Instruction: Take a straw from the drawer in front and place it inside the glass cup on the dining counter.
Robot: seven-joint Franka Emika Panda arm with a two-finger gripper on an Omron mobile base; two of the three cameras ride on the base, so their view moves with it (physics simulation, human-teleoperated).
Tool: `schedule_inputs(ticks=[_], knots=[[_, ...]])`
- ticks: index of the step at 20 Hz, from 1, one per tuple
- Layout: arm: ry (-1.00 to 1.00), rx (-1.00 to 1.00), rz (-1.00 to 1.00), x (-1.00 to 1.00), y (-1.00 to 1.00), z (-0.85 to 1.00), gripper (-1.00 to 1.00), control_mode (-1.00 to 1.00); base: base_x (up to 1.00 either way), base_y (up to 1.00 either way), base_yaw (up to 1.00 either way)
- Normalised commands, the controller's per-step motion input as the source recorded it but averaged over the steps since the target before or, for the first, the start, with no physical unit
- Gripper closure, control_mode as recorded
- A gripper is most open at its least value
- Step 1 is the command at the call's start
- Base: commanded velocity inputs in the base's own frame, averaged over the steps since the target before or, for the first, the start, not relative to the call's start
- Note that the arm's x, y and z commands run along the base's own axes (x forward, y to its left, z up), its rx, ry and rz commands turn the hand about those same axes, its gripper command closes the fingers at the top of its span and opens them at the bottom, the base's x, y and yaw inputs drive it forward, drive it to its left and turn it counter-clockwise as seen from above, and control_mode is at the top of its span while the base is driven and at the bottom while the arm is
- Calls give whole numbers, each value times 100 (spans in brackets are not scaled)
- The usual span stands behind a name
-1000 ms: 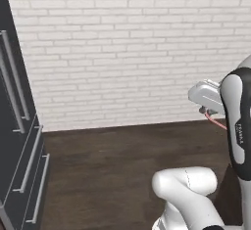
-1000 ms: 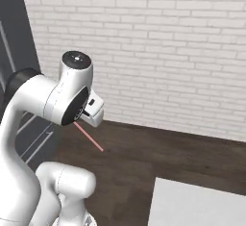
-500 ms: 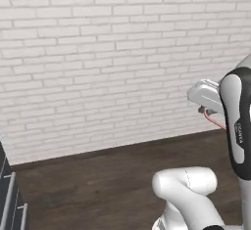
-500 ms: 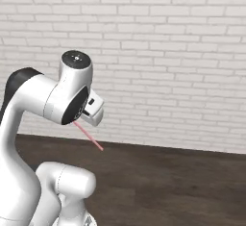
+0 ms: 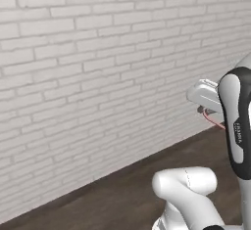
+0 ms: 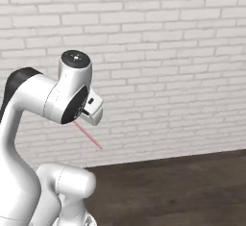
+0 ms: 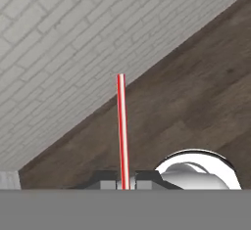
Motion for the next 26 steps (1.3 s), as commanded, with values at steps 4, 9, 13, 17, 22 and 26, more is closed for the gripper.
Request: schedule_inputs(ticks=[4, 9, 13, 17, 22, 26], knots=[[0, 0, 0, 0, 0, 0, 100, 100, 99, 28, -56], [0, 0, 0, 0, 0, 0, 100, 100, 92, 18, -60], [0, 0, 0, 0, 0, 0, 100, 100, 83, 15, -64], [0, 0, 0, 0, 0, 0, 100, 100, 82, 14, -64], [0, 0, 0, 0, 0, 0, 100, 100, 86, 14, -62], [0, 0, 0, 0, 0, 0, 100, 100, 88, 14, -61]])
